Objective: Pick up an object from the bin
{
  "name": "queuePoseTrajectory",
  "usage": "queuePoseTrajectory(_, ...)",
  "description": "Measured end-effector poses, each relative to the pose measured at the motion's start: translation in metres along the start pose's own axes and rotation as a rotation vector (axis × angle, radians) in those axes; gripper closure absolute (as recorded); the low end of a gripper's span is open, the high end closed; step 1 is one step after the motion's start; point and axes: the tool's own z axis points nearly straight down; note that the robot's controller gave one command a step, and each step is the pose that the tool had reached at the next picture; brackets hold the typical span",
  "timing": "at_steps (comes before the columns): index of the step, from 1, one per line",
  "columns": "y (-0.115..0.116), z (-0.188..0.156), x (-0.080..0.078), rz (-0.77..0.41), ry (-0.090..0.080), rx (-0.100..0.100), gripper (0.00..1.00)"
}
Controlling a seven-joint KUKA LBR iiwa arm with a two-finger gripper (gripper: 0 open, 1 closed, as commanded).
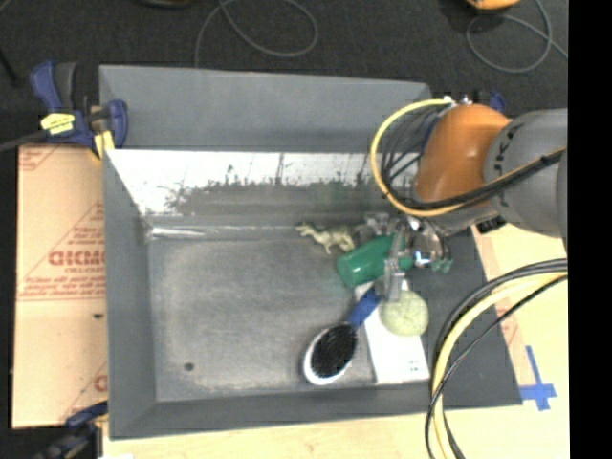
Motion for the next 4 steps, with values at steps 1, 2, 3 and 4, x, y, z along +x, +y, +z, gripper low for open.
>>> queuePoseTrajectory(1, 0.0157, -0.0008, 0.0071, -0.024, -0.010, 0.007, 0.00)
queuePoseTrajectory(2, 0.0087, -0.0004, 0.0071, 0.088, -0.008, 0.004, 0.00)
queuePoseTrajectory(3, 0.0150, -0.0074, 0.0034, -0.023, -0.014, 0.006, 1.00)
queuePoseTrajectory(4, 0.0150, -0.0074, 0.0033, -0.023, -0.014, 0.006, 1.00)
